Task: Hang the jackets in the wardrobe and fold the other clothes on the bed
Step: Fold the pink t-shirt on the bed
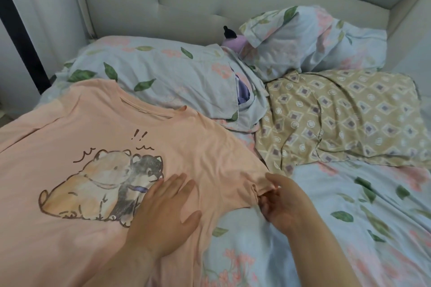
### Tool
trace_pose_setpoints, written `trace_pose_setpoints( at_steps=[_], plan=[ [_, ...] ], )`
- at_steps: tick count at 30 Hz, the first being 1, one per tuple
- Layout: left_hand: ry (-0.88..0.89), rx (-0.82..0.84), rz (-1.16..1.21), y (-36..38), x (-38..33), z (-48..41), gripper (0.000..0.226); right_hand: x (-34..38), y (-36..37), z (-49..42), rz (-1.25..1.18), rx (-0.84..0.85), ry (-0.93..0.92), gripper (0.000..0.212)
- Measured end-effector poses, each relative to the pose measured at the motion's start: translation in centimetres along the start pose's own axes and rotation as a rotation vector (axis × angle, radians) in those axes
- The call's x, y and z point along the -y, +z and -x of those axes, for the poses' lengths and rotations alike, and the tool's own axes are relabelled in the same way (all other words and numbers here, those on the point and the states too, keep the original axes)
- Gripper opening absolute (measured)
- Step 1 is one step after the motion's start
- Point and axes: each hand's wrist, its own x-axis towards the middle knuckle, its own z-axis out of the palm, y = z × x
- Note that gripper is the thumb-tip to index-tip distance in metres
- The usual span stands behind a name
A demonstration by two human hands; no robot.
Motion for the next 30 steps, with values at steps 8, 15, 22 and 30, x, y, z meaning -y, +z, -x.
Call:
trace_pose_setpoints(
  at_steps=[8, 15, 22, 30],
  plan=[
    [0.004, 0.002, 0.007, 0.2, 0.1, 0.0, 0.077, -0.8, 2.7, -1.4, -0.009, 0.07, -0.296, 0.029],
    [-0.004, 0.028, 0.002, 0.0, 0.0, 0.0, 0.076, -3.9, 1.3, -2.9, 0.039, 0.122, -0.418, 0.06],
    [0.024, 0.279, 0.142, -2.8, 0.4, -0.8, 0.085, -2.4, 1.8, 0.0, 0.06, 0.159, -0.425, 0.091],
    [-0.027, 0.039, 0.092, -9.8, 6.3, 4.0, 0.07, -0.8, 10.9, 3.7, 0.936, 0.151, -0.757, 0.086]
  ],
)
